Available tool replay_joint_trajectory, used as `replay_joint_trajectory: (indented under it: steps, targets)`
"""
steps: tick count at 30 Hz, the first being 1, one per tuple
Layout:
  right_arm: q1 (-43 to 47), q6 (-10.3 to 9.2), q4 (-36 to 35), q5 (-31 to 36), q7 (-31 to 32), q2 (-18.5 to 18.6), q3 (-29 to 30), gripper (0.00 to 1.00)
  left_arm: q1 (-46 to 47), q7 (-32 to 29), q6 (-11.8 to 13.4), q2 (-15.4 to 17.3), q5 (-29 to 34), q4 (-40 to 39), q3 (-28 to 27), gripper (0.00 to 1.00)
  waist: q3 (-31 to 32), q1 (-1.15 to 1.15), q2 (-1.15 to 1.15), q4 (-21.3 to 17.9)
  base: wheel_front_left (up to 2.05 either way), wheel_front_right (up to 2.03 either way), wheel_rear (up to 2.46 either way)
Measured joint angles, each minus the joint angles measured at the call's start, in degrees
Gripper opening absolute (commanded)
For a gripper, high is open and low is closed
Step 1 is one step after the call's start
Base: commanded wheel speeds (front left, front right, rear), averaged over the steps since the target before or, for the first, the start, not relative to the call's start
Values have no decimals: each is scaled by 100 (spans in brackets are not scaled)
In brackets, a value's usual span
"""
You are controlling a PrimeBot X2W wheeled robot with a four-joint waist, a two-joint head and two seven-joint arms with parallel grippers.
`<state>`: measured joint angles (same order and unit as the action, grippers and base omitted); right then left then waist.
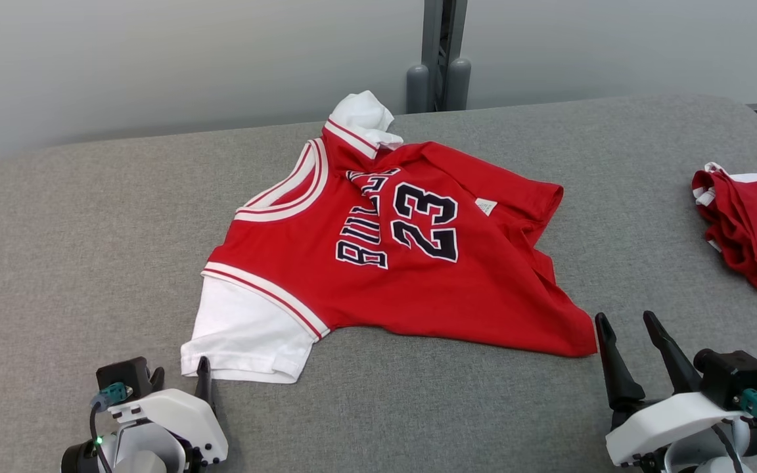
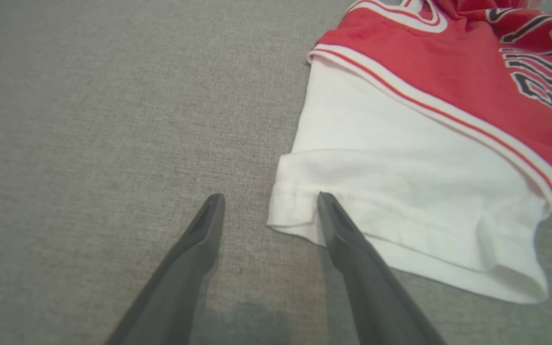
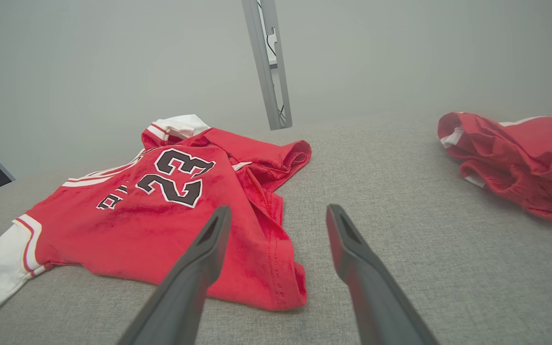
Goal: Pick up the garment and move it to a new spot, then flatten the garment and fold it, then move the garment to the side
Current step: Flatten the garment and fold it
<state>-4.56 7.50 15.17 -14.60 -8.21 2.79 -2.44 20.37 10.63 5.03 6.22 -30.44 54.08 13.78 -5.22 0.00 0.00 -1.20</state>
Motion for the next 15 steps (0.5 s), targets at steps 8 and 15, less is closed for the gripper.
replay_joint_trajectory:
  steps: [8,15]
  targets:
    - [-20,0,152,15,13,-5,122,100,170,24,-223,-21,-120,222,12,0,-82,0,0,-28,0,0,0]
    - [-21,0,476,-111,105,-2,314,100,225,261,-438,-90,-248,179,-45,0,-76,0,0,60,0,0,0]
